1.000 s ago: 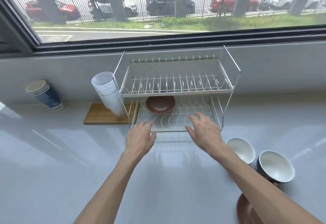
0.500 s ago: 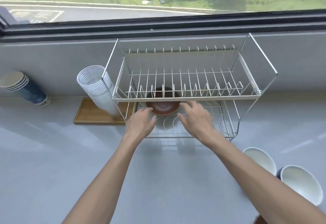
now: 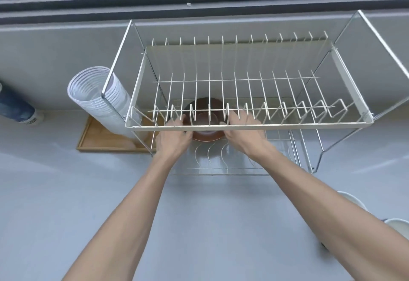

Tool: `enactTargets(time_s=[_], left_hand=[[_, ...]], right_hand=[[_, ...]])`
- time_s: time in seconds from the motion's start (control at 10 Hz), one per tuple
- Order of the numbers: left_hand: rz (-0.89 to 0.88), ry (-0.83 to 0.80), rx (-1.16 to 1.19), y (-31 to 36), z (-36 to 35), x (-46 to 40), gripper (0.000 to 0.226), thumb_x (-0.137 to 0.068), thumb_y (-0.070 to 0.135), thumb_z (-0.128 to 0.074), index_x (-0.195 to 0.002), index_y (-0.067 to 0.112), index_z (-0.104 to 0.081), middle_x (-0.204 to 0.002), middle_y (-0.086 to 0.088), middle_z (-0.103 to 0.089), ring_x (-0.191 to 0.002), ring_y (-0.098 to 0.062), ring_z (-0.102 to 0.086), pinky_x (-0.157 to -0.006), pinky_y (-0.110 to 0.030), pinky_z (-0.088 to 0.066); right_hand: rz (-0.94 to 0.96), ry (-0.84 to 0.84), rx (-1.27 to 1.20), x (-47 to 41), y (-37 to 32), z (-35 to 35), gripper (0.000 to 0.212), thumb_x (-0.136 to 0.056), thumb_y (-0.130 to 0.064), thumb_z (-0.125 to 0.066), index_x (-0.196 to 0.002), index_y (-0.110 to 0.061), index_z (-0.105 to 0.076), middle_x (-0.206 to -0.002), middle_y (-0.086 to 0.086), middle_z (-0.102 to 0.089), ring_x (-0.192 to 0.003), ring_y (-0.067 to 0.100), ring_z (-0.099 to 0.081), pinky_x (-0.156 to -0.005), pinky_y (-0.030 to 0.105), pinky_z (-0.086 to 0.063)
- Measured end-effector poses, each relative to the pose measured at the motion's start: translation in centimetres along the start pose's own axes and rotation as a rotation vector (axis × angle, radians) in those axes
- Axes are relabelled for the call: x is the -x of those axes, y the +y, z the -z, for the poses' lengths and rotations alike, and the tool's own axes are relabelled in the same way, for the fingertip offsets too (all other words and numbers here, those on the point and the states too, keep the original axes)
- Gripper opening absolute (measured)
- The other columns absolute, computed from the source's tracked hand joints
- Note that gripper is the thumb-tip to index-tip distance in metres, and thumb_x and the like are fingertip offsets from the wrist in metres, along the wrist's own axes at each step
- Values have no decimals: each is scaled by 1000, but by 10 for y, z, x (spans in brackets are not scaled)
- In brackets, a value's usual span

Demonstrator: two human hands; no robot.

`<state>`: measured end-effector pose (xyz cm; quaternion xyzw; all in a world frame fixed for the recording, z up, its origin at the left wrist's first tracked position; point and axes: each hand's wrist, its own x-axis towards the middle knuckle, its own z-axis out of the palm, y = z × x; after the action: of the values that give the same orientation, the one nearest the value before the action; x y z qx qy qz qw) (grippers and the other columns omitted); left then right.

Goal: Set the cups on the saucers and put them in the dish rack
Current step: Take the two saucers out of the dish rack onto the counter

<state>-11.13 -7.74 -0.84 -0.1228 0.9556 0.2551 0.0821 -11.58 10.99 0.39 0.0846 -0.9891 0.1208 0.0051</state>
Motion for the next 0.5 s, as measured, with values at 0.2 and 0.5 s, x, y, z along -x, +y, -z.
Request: enactTargets(time_s=[0.2, 0.5], left_hand=[[71, 65, 105, 7, -7, -11, 40, -101, 35, -49, -113, -1, -59, -110, -28, -68, -104, -46, -63, -90, -49, -53], [165, -78, 708, 10, -10, -19, 13, -96, 19, -58, -93, 10, -48, -89, -15, -49, -85, -24, -47, -75, -40, -40]], right_hand=[[-365, -437, -470, -19, 25, -31, 85, -86, -76, -26, -151, -20, -28, -158, 6, -27, -145, 27, -25, -116, 41, -21], [-237, 9, -543, -39, 12, -45, 33, -92, -32, -57, -108, -4, -56, -79, 1, -57, -98, 22, -47, -58, 37, -29]])
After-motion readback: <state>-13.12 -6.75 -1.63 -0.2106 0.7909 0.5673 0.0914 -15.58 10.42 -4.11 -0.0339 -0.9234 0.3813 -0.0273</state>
